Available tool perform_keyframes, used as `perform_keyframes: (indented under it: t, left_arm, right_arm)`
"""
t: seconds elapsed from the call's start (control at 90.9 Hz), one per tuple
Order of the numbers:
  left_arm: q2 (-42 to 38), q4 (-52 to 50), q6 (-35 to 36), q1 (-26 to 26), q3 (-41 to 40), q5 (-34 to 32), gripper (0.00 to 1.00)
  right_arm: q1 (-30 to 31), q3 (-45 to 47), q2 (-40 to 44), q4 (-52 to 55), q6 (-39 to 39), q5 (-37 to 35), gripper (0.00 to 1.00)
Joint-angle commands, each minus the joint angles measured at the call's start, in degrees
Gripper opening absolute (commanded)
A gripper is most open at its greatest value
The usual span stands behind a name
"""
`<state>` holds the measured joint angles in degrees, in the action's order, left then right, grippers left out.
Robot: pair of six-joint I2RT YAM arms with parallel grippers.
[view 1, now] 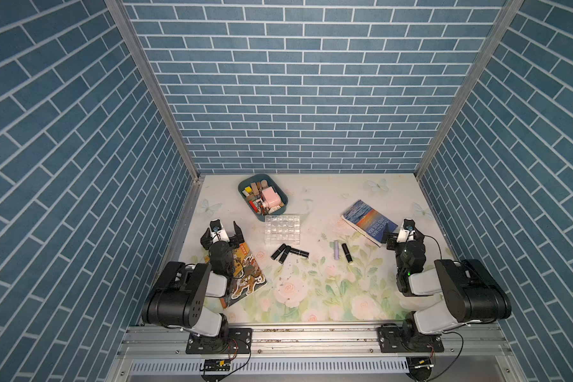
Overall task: Arrange the lipsticks in the organizer
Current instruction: Pick up the lipstick at the center of the board.
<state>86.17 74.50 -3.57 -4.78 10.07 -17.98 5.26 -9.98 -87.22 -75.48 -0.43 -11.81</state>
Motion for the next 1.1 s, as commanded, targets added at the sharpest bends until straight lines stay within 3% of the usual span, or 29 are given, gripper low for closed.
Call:
perform_keyframes:
  t: [0.0,0.869,0.946,1.001,1.089]
  left_arm:
    - [0.5,1.3,0.7,0.4,0.7,-0.2,1.00]
    - [0.3,1.0,0.4,1.2,0.7,1.6,1.00]
    - [-2.0,-2.5,0.6,1.1,1.6,0.9,1.00]
    - [-7.2,-8.7,0.2,0.4,2.6,-2.5,1.00]
    - [-14.6,-16.5,-2.5,-2.2,3.9,-14.0,1.00]
  right_arm:
    - [0.2,-0.9,-0.6,-1.6,-1.3,-0.6,1.00]
    - [-0.7,-1.4,-0.5,-0.3,-0.8,1.5,1.00]
    - [0.0,-1.2,1.3,0.3,-0.7,-2.5,1.00]
    - [0.5,-2.9,6.8,8.2,-0.9,-3.5,1.00]
    - [1.9,-8.2,14.1,21.7,1.1,-8.3,1.00]
